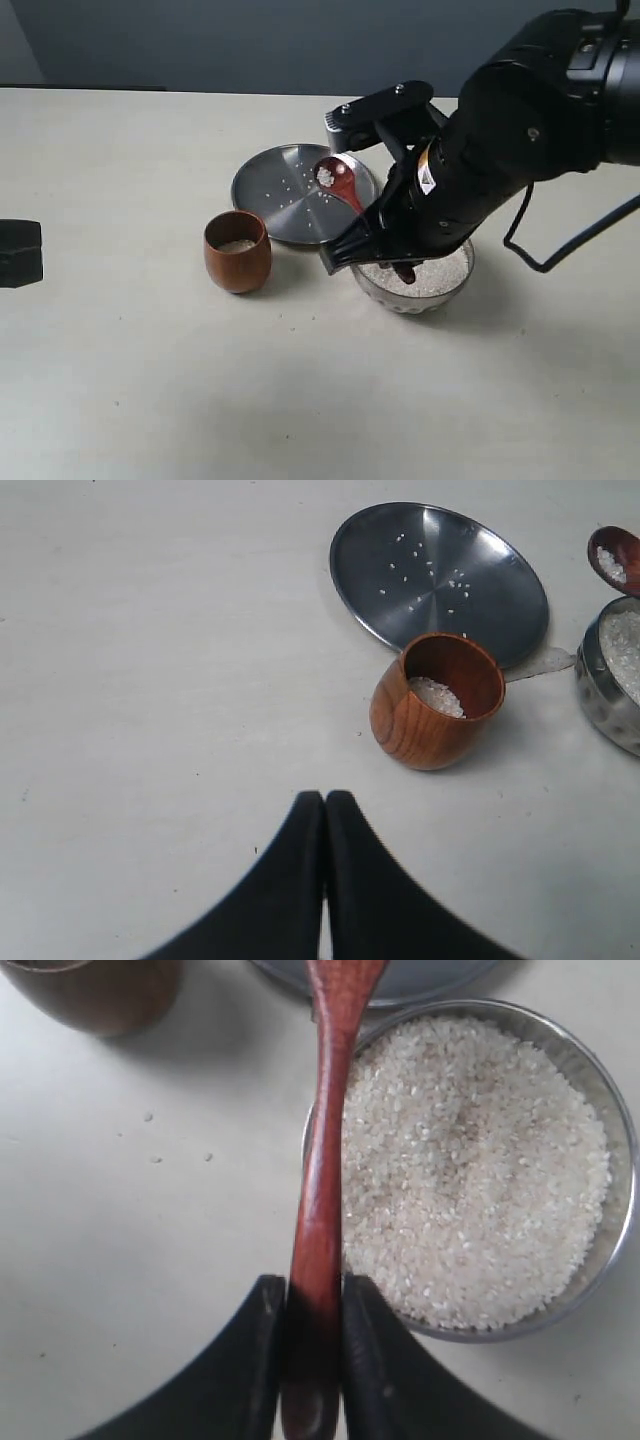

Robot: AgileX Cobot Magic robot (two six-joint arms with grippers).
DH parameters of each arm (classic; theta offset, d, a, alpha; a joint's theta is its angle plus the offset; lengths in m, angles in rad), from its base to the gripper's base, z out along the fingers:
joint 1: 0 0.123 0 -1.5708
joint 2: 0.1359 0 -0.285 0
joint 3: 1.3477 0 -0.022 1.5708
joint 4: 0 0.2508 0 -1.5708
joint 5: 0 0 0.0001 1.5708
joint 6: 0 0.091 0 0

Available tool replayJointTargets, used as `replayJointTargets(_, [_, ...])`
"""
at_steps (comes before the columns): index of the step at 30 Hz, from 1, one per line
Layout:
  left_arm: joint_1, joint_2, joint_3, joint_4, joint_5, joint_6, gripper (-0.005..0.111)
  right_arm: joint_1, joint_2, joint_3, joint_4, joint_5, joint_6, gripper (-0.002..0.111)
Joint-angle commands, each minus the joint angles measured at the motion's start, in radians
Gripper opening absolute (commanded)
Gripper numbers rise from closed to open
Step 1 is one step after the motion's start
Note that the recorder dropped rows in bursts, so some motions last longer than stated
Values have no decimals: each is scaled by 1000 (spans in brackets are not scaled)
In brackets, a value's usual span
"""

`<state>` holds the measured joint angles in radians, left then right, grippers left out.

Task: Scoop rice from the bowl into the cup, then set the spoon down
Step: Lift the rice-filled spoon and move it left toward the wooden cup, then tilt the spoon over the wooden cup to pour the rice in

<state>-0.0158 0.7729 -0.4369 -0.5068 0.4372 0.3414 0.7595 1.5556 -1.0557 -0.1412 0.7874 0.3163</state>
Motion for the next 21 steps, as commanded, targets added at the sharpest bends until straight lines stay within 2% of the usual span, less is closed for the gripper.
replayJointTargets(1, [-7,1,-1,-4,-1,0,0,-2,41,-50,22,-3,-2,-1])
replayJointTargets(9, [-7,1,-1,-4,-1,0,0,0,92,-124,60,45,-43,-1])
replayJointTargets(16, [-7,1,-1,-4,-3,0,0,70,138,-175,36,55,-54,-1])
replayJointTargets(21, [-7,1,-1,-4,0,0,0,81,170,-196,34,84,-52,-1])
